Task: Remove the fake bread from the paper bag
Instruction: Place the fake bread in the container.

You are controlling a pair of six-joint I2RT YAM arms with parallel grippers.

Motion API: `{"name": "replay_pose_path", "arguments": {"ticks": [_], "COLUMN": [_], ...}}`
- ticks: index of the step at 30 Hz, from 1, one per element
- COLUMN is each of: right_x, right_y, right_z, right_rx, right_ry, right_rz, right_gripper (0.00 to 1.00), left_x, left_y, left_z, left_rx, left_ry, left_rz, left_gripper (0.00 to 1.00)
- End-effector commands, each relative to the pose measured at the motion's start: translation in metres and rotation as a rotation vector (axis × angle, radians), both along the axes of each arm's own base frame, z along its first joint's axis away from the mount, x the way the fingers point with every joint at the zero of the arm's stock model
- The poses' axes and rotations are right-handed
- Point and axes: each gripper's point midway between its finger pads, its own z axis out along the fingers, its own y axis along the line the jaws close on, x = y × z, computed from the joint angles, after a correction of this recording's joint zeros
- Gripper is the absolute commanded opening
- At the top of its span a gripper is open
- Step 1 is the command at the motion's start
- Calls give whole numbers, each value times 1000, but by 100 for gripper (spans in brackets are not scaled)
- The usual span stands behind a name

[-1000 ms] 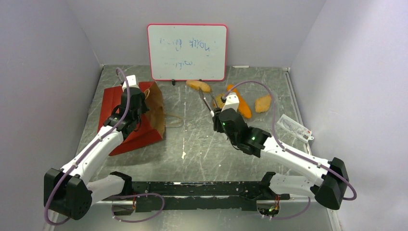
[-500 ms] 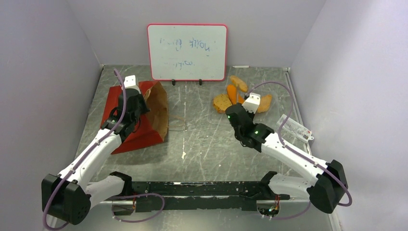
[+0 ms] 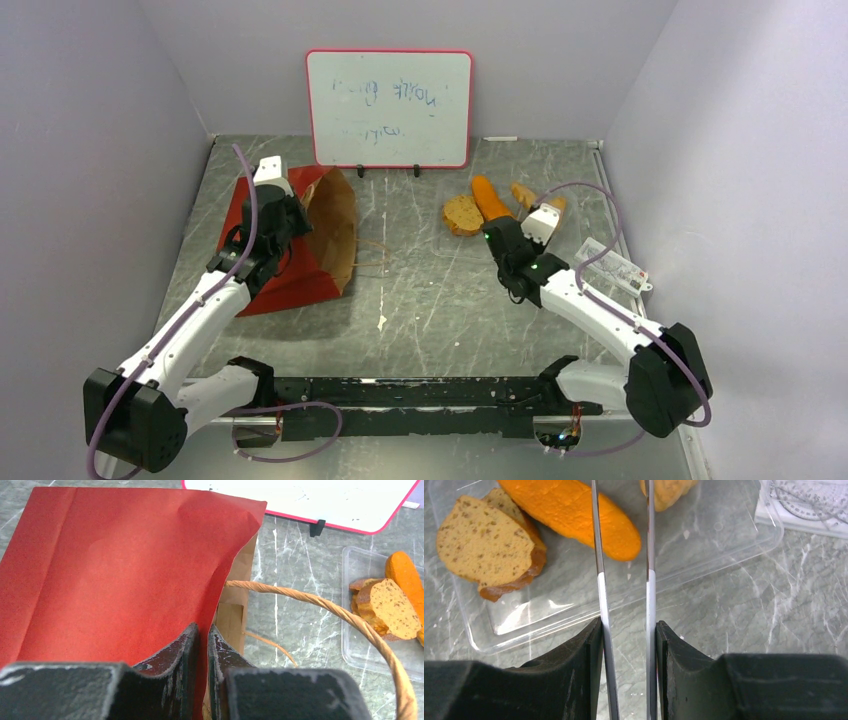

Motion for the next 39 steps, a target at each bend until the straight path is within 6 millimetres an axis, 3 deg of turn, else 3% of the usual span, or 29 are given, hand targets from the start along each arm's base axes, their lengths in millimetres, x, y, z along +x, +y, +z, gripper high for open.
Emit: {"name": "replay_pose_path", "arguments": {"ticks": [1, 10, 13, 23, 30, 39], "right_x": [1, -14, -17, -9, -12, 8], "right_y": [-16, -43, -50, -47, -58, -26], "right_z": [-6, -19, -12, 19, 30, 42], "right_rx": [44, 51, 36, 23, -27, 3], "right_ry": [-15, 34, 18, -41, -49, -53], "right_rz": [-85, -165, -184, -133, -174, -20], "right_gripper": [0, 0, 0, 0, 0, 0], "left_x": [3, 3, 2, 2, 2, 2], "left_y": [-6, -9, -9, -10, -10, -11], "left_z": [14, 16, 17, 18, 18, 16], "left_rx": [-38, -51, -55, -62, -62, -65], "left_ry": [-52, -55, -58, -61, -61, -56], "left_rz": [-27, -38, -41, -44, -44, -47], "left_gripper": [7, 7, 7, 7, 7, 7]}}
